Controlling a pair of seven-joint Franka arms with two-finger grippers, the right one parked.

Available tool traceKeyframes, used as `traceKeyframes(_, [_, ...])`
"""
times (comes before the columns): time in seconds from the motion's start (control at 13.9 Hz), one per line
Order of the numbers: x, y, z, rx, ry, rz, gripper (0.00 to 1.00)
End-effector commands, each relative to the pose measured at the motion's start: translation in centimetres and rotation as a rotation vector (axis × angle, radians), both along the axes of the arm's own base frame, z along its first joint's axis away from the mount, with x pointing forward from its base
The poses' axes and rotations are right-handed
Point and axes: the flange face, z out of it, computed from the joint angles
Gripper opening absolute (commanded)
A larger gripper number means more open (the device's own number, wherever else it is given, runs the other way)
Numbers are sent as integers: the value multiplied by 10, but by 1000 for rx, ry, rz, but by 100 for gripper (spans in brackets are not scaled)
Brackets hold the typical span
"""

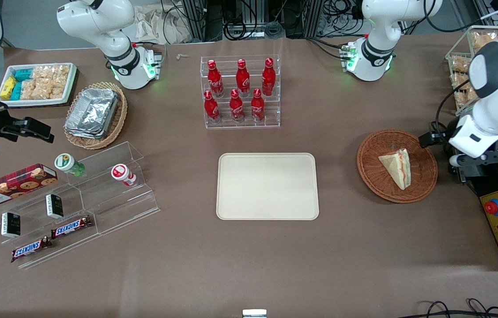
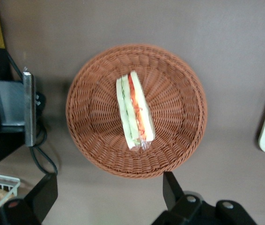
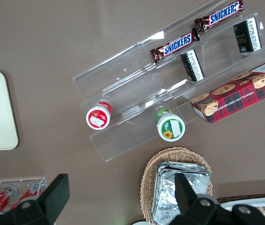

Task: Place sandwich from basket to tray
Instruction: 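Move the left gripper over the wrapped sandwich in the wicker basket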

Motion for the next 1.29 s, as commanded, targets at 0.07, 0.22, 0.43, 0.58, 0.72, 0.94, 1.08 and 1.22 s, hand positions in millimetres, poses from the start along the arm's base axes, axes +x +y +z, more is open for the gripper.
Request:
traceKeyframes(0.07, [-15, 3, -39, 7, -37, 66, 100])
traceKeyframes(0.22, [-9, 0, -59, 10, -24, 110, 100])
traceKeyframes(0.43, [-5, -2, -85, 18, 1, 195, 100])
traceKeyframes(0.58, [-1, -11, -107, 27, 11, 233, 100])
traceKeyframes(0.72, [0, -25, -123, 38, 28, 247, 100])
traceKeyframes(0.94, [-2, -25, -134, 45, 42, 239, 100])
traceKeyframes(1.08, [-5, -25, -142, 48, 48, 238, 100])
traceKeyframes(1.22, [-5, -22, -154, 49, 62, 244, 100])
